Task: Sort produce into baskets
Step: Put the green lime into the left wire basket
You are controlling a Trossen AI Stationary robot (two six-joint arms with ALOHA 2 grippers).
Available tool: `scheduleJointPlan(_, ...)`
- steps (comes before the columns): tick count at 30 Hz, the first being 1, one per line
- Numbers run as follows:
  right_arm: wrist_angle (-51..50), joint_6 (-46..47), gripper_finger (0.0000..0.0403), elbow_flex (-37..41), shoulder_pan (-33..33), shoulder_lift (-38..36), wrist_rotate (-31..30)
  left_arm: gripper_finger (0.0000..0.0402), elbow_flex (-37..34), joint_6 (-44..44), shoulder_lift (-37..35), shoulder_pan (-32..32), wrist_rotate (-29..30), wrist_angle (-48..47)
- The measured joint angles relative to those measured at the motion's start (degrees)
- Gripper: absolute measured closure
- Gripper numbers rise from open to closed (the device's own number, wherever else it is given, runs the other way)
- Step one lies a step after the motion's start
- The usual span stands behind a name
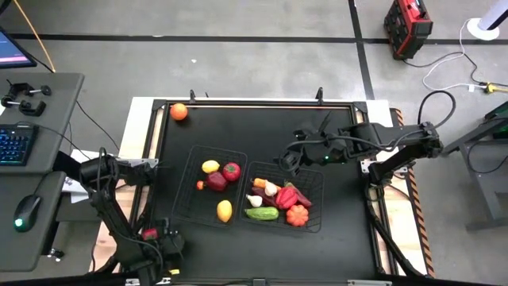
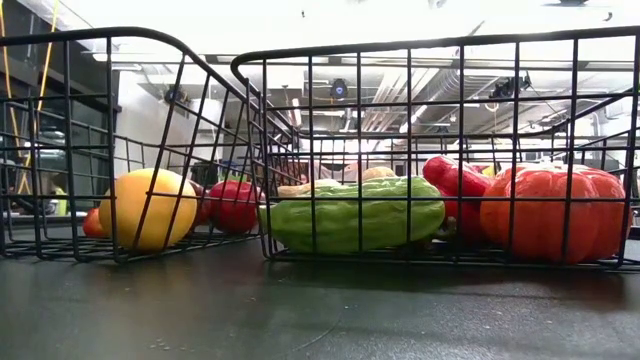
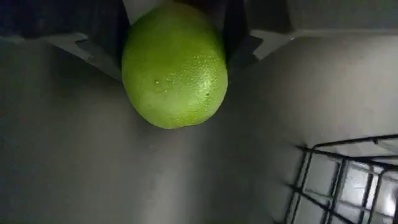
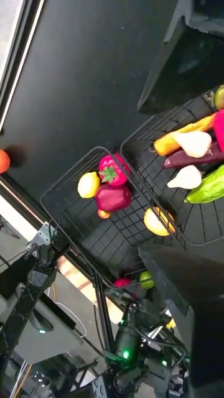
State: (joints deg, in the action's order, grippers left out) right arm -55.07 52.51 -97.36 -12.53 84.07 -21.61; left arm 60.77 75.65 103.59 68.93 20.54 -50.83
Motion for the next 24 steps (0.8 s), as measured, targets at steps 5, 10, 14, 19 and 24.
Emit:
scheduleJointPlan(5, 0.0, 0.0, 0.0049, 0.0, 0.0, 0.0, 0.0, 0.0241, 0.0, 2.3, 0.0, 0.0, 0.9, 0.0)
scheduleJointPlan(10, 0.0, 0.0, 0.0049, 0.0, 0.0, 0.0, 0.3, 0.0241, 1.9, 3.1, -3.3, 0.1, -1.7, 0.4)
scheduleJointPlan(14, 0.0, -0.4, 0.0049, 0.0, 0.0, 0.0, 0.4, 0.0241, 5.3, -3.7, -11.9, 1.2, 0.4, 3.0)
scheduleJointPlan(19, 0.0, -1.5, 0.0049, 0.0, 0.0, 0.0, 0.4, 0.0241, 7.7, -6.3, -23.8, -1.4, 16.0, -3.4)
scheduleJointPlan(24, 0.0, -1.5, 0.0049, 0.0, 0.0, 0.0, -1.8, 0.0240, 7.6, -12.5, -29.7, -13.6, 20.1, -12.7)
